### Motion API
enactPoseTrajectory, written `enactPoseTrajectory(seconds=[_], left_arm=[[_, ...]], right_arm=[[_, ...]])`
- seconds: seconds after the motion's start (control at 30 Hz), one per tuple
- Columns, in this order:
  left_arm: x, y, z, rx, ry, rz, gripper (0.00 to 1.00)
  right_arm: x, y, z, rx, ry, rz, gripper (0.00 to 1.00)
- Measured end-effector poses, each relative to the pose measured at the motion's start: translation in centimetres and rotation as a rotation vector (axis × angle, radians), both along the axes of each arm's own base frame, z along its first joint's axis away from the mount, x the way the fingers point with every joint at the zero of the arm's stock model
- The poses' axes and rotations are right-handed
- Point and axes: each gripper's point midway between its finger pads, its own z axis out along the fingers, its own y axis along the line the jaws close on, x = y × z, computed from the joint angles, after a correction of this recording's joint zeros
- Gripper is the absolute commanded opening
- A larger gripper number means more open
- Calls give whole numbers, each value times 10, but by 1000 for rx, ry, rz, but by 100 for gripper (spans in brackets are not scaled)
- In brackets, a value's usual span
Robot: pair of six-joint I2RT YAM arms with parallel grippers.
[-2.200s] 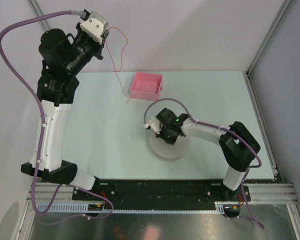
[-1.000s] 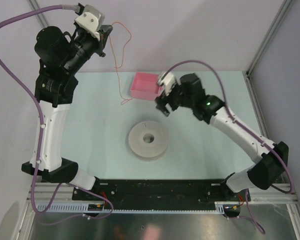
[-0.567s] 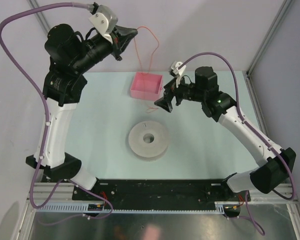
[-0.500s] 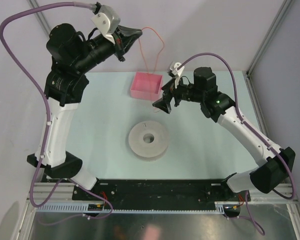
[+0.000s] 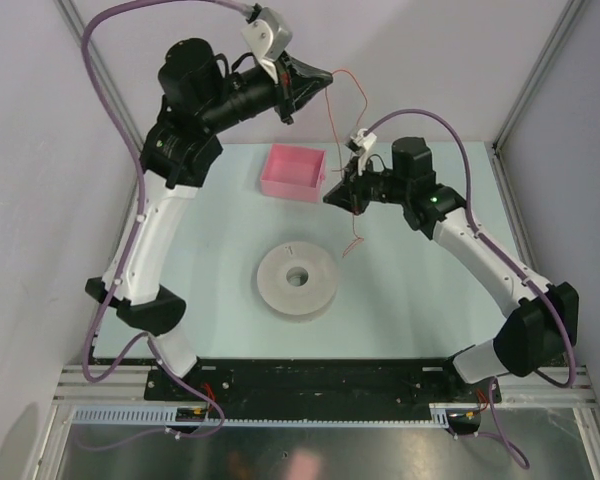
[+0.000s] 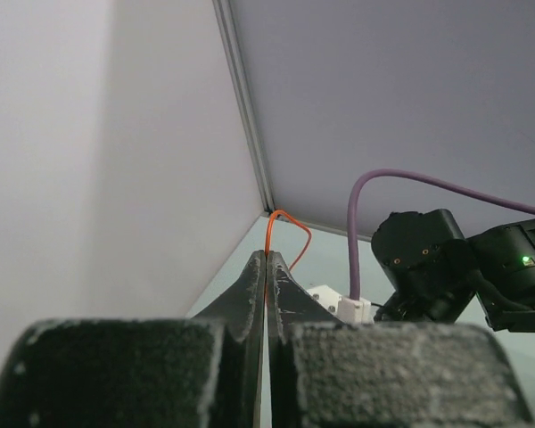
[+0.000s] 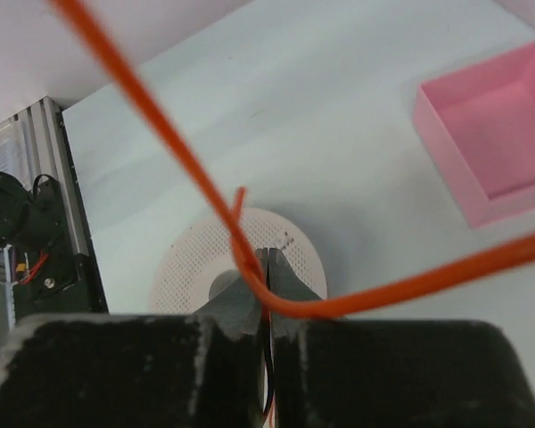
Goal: Wrap the cables
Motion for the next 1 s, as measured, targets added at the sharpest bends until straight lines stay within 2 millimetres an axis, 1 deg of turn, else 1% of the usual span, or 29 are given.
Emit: enactPoseTrajectory(seconds=[0.07,0.13,0.17,0.2,0.23,0.27,0.3,0.33,0.37,0.43,0.47,0.5,0.53,0.6,0.67,0.7,0.73,0.8,0.87,0.93,0.97,1.0], left_arm=[[9,-5,-8,1,29,8,0],[20,-9,-15,-1,52,24,0],[27,-12,-20,-2,65,35,6],[34,-15,-25,-2,79,46,18],[43,-19,-34,5,95,56,35],[52,-23,-46,17,116,67,55],[62,-28,-60,35,138,73,72],[69,-33,-74,57,152,76,84],[78,-38,-94,81,186,77,92],[90,-47,-140,145,266,69,98],[93,-49,-159,172,303,63,99],[93,-50,-185,209,353,46,99],[91,-50,-200,232,385,31,99],[82,-46,-233,272,444,-7,99],[61,-35,-259,298,492,-44,99],[46,-28,-267,302,503,-63,99],[34,-21,-270,301,506,-77,98],[6,-8,-267,285,480,-106,95],[-23,-2,-253,263,400,-141,94],[-51,-3,-236,247,304,-183,90],[-67,-7,-228,242,248,-216,89],[-78,-12,-222,238,209,-242,88]], right_arm=[[1,-12,-7,0,37,-22,0],[-3,-25,-9,13,75,-34,0],[-7,-32,-5,27,90,-41,0],[-12,-38,0,46,106,-45,0],[-19,-45,9,69,116,-47,0],[-25,-49,17,92,121,-46,0],[-33,-55,27,122,129,-45,0],[-40,-60,38,151,137,-47,0],[-47,-66,48,181,141,-50,0],[-55,-77,65,231,148,-70,0],[-56,-84,73,257,151,-92,0],[-54,-92,79,281,159,-121,0],[-52,-97,82,299,170,-144,0],[-45,-109,84,340,212,-207,0],[-35,-118,81,379,273,-276,0],[-31,-121,78,397,310,-307,0],[-28,-123,75,413,342,-335,0],[-23,-126,70,442,398,-384,0],[-18,-128,67,467,436,-428,0],[-14,-131,64,489,463,-470,0],[-13,-132,62,497,473,-491,0],[-12,-133,62,506,476,-511,0]])
